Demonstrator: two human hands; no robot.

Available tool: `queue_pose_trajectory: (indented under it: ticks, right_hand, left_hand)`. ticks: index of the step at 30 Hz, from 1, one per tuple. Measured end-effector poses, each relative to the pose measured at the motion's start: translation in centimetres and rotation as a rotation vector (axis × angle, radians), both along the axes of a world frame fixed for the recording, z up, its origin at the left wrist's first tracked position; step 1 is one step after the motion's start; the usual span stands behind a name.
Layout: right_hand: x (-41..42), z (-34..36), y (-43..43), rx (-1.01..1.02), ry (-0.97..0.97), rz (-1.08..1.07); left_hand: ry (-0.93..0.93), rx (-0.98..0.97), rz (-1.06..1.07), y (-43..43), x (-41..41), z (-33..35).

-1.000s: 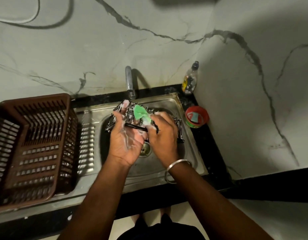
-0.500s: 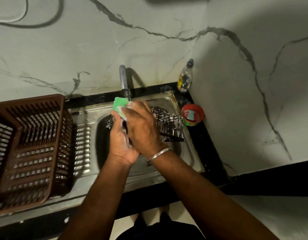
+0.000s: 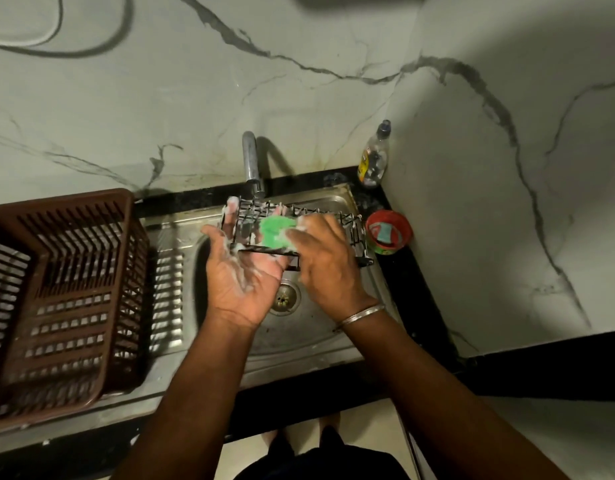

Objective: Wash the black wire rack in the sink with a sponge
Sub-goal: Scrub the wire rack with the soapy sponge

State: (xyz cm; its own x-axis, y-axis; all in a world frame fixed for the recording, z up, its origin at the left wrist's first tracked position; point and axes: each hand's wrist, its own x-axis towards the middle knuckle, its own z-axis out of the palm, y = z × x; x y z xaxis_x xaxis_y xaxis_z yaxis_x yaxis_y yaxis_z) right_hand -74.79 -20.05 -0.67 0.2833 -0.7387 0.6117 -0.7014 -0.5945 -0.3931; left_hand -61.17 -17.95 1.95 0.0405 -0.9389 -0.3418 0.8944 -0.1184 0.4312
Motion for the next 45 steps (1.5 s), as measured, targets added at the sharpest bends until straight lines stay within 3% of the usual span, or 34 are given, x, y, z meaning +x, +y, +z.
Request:
queue_pose_trajectory:
  ticks: [2, 5, 8, 12, 18, 24, 29, 33, 36, 40, 45]
  right_hand:
    - [-0.2, -0.3, 0.3, 0.027, -0.022, -0.067]
    - [-0.3, -0.6, 1.2, -0.024, 0.059, 0.054]
    - [-1.3, -0.8, 1.0, 0.023, 0.021, -0.094]
    - [-1.4, -1.9, 2.0, -0.048, 0.1, 0.003]
    - [-2.3, -2.0, 2.2, 0.018, 0.004, -0.275]
    - [1.5, -0.8, 2.7, 0.017, 0.073, -0.079]
    - [-3.3, -2.2, 0.7, 0.051, -0.032, -0.321]
    - [-3.1, -2.8, 1.2, 0.045, 0.057, -0.239]
    - [-4.1, -2.8, -0.1, 0.124, -0.073, -0.352]
    - [-3.1, -2.5, 0.5, 0.075, -0.019, -0.243]
    - [-6.1, -1.9, -3.1, 0.123, -0.162, -0.517]
  left_hand:
    - [0.013, 0.022, 0.019, -0.4, 0.4, -0.8]
    - [0.016, 0.044, 0.027, -0.7, 0.7, -1.2]
    - [-0.019, 0.051, 0.058, -0.6, 0.6, -1.6]
    - [0.038, 0.07, 0.048, -1.0, 1.5, -2.3]
    - [0.054, 0.05, 0.101, -1.8, 1.4, -2.6]
    - [0.039, 0.01, 0.058, -0.9, 0.0, -2.8]
    - [-0.029, 0.066, 0.151, -0.9, 0.5, -1.6]
    - [-0.066, 0.065, 0.181, -0.9, 0.4, -1.1]
    - [-0.039, 0.092, 0.174, -0.7, 0.5, -1.2]
    - [-0.054, 0.132, 0.162, -0.7, 0.7, -1.5]
    - [-0.016, 0.105, 0.162, -0.5, 0.8, -1.0]
